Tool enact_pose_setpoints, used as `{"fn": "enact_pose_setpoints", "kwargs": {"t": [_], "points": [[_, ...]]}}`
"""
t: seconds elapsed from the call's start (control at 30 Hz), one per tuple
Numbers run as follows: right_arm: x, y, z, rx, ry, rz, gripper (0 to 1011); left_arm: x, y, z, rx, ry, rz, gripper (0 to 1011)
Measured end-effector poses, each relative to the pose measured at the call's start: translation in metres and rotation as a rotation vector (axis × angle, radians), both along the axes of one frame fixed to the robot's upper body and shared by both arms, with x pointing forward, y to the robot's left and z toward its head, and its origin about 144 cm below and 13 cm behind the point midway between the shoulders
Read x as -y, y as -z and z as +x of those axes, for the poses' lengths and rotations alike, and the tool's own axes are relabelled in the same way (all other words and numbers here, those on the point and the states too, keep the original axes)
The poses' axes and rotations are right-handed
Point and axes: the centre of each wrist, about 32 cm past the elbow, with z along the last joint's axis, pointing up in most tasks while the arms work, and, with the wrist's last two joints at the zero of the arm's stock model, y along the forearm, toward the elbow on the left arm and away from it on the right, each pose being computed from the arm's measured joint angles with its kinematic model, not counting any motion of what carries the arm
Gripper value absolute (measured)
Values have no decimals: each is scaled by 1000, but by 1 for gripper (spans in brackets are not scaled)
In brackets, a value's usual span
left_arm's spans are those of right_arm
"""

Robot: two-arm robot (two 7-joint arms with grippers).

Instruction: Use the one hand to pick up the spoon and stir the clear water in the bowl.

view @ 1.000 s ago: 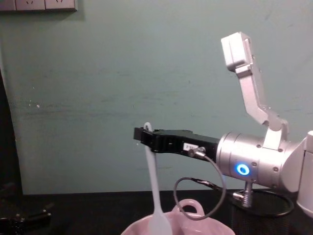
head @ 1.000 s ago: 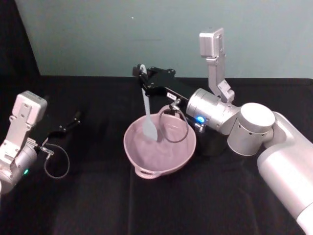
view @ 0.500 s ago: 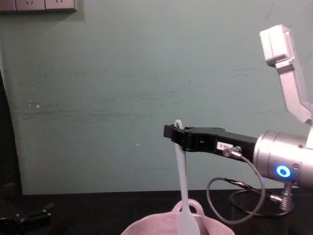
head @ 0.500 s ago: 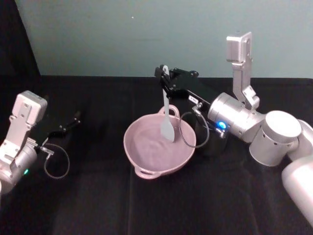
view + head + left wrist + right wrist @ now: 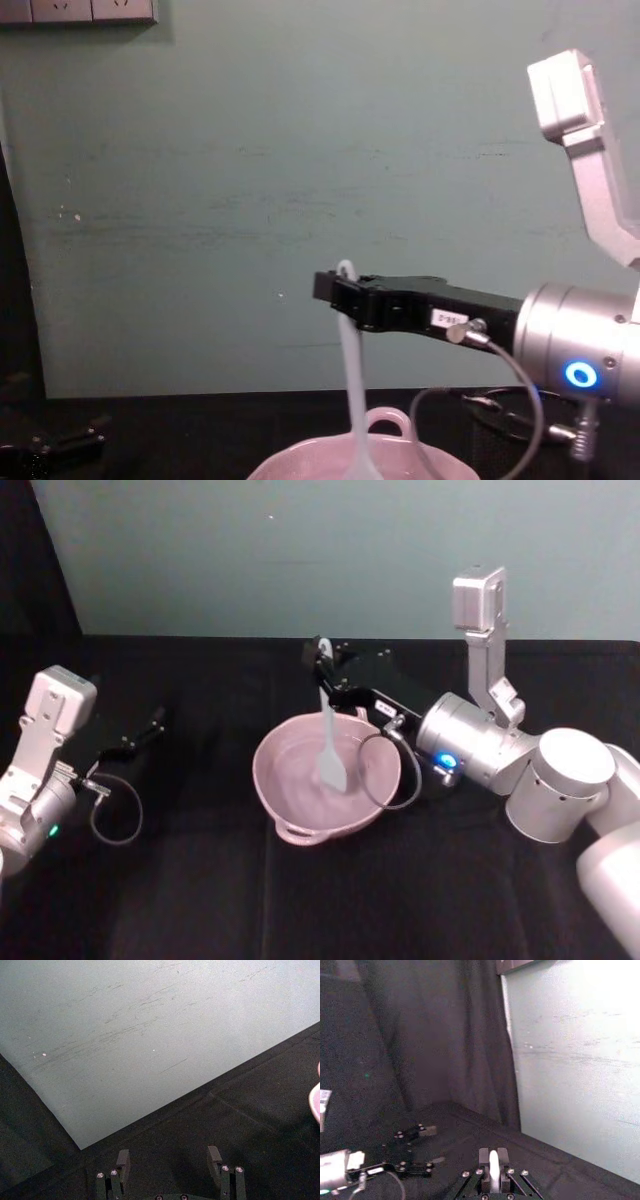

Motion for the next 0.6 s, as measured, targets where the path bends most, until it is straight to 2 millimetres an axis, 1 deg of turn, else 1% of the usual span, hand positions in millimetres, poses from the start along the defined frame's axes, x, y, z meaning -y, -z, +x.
{"fn": "enact_pose_setpoints", "kwargs": {"t": [0.03, 0.17, 0.33, 0.43, 0.6], "points": [[0, 0, 0, 0, 0, 0, 107, 0, 0, 0, 0, 0, 0, 1011], [-14, -1, 4, 3, -36, 9, 106, 0, 0, 0, 0, 0, 0, 1011], [-33, -4, 14, 11, -78, 12, 106, 0, 0, 0, 0, 0, 0, 1011], [-41, -5, 22, 12, -91, 9, 107, 0, 0, 0, 0, 0, 0, 1011], [-47, -6, 34, 11, -94, 4, 107, 0, 0, 0, 0, 0, 0, 1011]]}}
